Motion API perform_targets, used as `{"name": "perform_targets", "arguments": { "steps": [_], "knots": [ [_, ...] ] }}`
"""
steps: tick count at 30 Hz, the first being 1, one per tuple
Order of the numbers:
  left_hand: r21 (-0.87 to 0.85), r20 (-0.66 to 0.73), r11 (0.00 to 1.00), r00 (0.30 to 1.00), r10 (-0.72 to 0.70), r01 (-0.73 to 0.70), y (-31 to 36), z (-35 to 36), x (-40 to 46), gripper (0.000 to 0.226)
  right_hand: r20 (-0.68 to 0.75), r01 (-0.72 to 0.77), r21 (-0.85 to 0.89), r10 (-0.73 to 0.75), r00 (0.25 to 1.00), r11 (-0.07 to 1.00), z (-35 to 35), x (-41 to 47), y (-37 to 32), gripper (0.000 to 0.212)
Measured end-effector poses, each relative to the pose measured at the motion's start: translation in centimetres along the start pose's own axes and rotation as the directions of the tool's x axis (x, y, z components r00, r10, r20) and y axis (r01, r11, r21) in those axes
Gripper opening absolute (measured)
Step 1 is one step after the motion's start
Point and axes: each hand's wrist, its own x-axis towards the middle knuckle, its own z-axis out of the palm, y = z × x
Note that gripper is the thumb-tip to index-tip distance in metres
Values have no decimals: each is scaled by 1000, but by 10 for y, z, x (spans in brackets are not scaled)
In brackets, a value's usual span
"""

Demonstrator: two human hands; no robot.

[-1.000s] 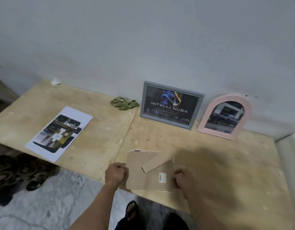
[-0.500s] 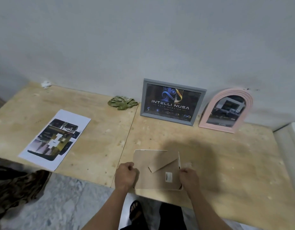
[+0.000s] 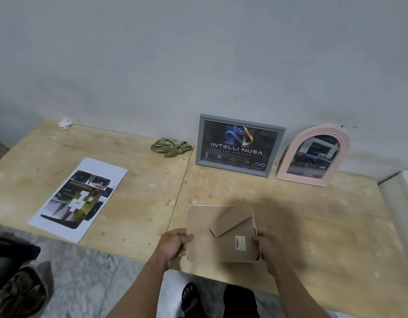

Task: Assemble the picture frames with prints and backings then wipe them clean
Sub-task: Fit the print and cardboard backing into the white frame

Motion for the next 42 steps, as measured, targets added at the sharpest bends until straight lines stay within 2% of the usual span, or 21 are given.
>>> {"name": "perform_targets", "arguments": {
  "steps": [4, 12, 15, 19, 23, 25, 27, 30, 34, 39, 42],
  "knots": [
    [-77, -8, 996, 999, 48, -48, 19, -7, 0, 22, 121, 28, 108, -41, 992, 994, -1, -7, -21, 20],
    [-55, -111, 976, 973, 205, -212, 55, -18, -2, 12, 372, 109, 88, -134, 918, 990, 0, -24, -59, 39],
    [-16, -76, 964, 962, 262, -264, 66, -22, -6, 10, 331, 183, 88, -202, 922, 979, 3, -29, -72, 39],
    [54, 39, 972, 973, 229, -231, 77, -27, -15, 28, 276, 214, 107, -235, 932, 971, 2, -32, -88, 40],
    [59, 82, 974, 973, 216, -221, 83, -28, -23, 35, 276, 203, 163, -242, 930, 966, 2, -30, -100, 26],
    [79, 141, 974, 969, 202, -214, 86, -28, -25, 38, 221, 222, 204, -266, 938, 954, 3, -28, -107, 17],
    [121, 207, 970, 961, 184, -211, 90, -27, -28, 36, 142, 240, 243, -279, 950, 940, 3, -23, -114, 20],
    [115, 165, 958, 956, 241, -262, 102, -23, -29, 19, 179, 263, 281, -320, 930, 923, 4, -28, -125, 18],
    [14, 50, 940, 939, 341, -342, 114, -21, -23, 18, 258, 261, 272, -331, 907, 926, 6, -39, -135, 12],
    [124, 126, 935, 940, 317, -332, 121, -23, -25, 19, 135, 390, 190, -417, 899, 901, 3, -34, -142, 22],
    [131, 131, 928, 934, 333, -349, 128, -21, -27, 27, 118, 424, 174, -446, 887, 889, 4, -34, -142, 24]
  ]
}}
